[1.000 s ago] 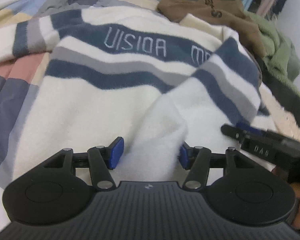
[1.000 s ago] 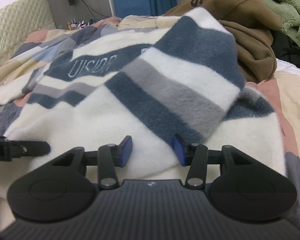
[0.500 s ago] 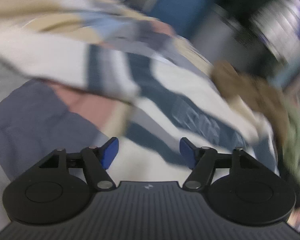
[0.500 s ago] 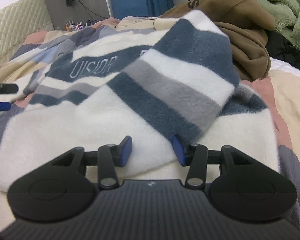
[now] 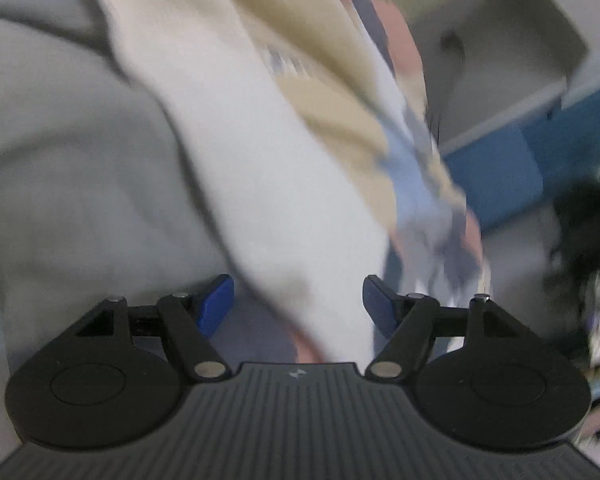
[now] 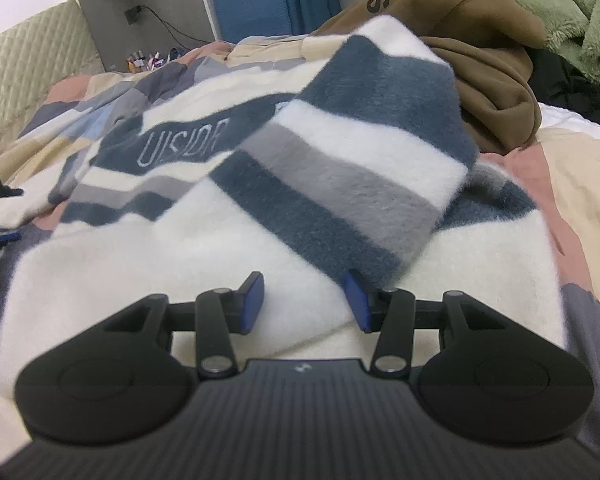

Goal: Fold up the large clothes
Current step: 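Grasp the sweater edge with the left gripper and lift it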

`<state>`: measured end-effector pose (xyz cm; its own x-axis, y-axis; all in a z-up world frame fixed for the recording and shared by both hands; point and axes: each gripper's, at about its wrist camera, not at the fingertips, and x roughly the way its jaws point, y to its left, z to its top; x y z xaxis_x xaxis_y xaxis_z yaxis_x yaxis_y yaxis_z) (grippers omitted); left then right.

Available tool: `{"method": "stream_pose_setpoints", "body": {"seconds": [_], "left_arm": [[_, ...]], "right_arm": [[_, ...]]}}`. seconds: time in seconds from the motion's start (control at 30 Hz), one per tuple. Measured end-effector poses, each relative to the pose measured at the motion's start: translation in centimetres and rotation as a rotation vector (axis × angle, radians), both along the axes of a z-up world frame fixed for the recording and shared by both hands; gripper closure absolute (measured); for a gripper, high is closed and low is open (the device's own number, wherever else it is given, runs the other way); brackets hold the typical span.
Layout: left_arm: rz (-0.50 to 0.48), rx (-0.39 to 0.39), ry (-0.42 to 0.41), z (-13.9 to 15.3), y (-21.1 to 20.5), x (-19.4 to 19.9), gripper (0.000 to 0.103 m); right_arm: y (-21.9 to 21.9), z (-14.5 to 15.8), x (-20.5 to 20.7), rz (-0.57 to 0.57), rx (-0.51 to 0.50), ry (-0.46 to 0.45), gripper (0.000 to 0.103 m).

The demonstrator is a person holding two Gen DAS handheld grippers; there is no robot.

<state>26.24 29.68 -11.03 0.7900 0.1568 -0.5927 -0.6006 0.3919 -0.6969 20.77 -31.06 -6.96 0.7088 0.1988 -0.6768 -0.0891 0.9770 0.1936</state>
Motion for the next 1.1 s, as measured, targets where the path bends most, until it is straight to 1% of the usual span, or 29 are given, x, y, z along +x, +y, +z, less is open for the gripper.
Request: {"method": "stream_pose_setpoints", "body": {"seconds": [0.07, 0.1, 0.13, 0.17, 0.2, 0.23, 0.3, 0.37, 0.43, 0.47, 0.5, 0.53, 0.57, 0.63, 0.67, 0.73, 0.77, 0.8, 0.83, 0.87, 0.93, 1.03, 1.1], "left_arm": [[0.031, -0.02, -0.049, -0.5, 1.6, -0.3, 0.028], [0.045, -0.015, -0.062, -0.6, 2.1, -0.3, 0.028], [0.054, 0.014, -0.072, -0.3, 2.4, -0.5, 0.028], [0.064, 0.069, -0.089, 0.1, 2.3, -0.7, 0.028], [0.067, 0.108, -0.099, 0.4, 2.3, -0.7, 0.028], [0.069, 0.131, -0.105, 0.5, 2.4, -0.6, 0.028], [0.086, 0.15, -0.117, 0.5, 2.5, -0.2, 0.028], [0.119, 0.141, -0.14, 0.3, 3.1, 0.0, 0.028], [0.137, 0.131, -0.12, -0.1, 3.9, 0.5, 0.029], [0.143, 0.145, -0.097, -0.2, 3.9, 1.1, 0.03], [0.144, 0.166, -0.08, -0.3, 4.0, 1.3, 0.035], [0.143, 0.184, -0.065, -0.4, 4.0, 1.4, 0.042], [0.142, 0.2, -0.036, -0.6, 4.2, 1.6, 0.047], [0.153, 0.206, 0.009, -1.4, 4.9, 1.1, 0.078], [0.166, 0.188, 0.011, -1.7, 5.2, 0.6, 0.082], [0.188, 0.152, -0.017, -1.7, 5.6, 0.1, 0.089], [0.196, 0.166, -0.015, -1.3, 5.4, -0.1, 0.09], [0.197, 0.216, 0.001, -0.6, 4.9, -0.1, 0.091], [0.194, 0.285, 0.017, 0.3, 4.1, 0.0, 0.091], [0.183, 0.344, 0.011, 1.2, 3.3, 0.0, 0.091], [0.157, 0.413, -0.033, 3.2, 1.8, -0.7, 0.091], [0.104, 0.577, -0.056, 6.4, -1.5, -1.3, 0.091], [0.065, 0.67, -0.093, 8.4, -4.3, -2.2, 0.091]], "right_arm": [[0.0, 0.0, 0.0, -0.003, 0.003, 0.0, 0.056], [0.0, 0.0, 0.0, -0.004, 0.004, 0.0, 0.056], [0.0, 0.0, 0.1, -0.004, 0.005, 0.0, 0.055], [0.1, -0.1, 0.1, -0.005, 0.004, -0.001, 0.055], [0.1, -0.1, 0.1, -0.005, 0.003, -0.002, 0.055], [0.0, -0.1, 0.1, -0.003, 0.001, -0.001, 0.055], [0.2, 0.0, 0.2, 0.003, -0.011, -0.002, 0.054], [0.4, 0.0, 0.3, 0.007, -0.023, -0.006, 0.053], [0.7, -0.1, 0.3, 0.012, -0.042, -0.012, 0.053], [0.8, -0.2, 0.3, 0.015, -0.053, -0.014, 0.053], [1.0, -0.2, 0.3, 0.018, -0.063, -0.016, 0.053], [1.1, -0.2, 0.4, 0.019, -0.071, -0.018, 0.053], [1.1, -0.2, 0.4, 0.017, -0.075, -0.017, 0.053], [1.2, -0.1, 0.5, 0.015, -0.081, -0.015, 0.053], [1.2, 0.0, 0.5, 0.011, -0.082, -0.014, 0.055], [1.1, 0.0, 0.5, 0.001, -0.069, -0.011, 0.055], [1.1, 0.1, 0.5, -0.003, -0.062, -0.011, 0.055], [1.0, 0.1, 0.4, -0.005, -0.06, -0.012, 0.055], [1.0, 0.1, 0.4, -0.005, -0.06, -0.013, 0.055], [1.0, 0.2, 0.4, -0.005, -0.061, -0.013, 0.055], [1.0, 0.4, 0.4, -0.011, -0.056, -0.016, 0.055], [0.7, 0.8, 0.4, -0.018, -0.043, -0.023, 0.055], [0.4, 1.0, 0.3, -0.028, -0.033, -0.026, 0.055]]}}
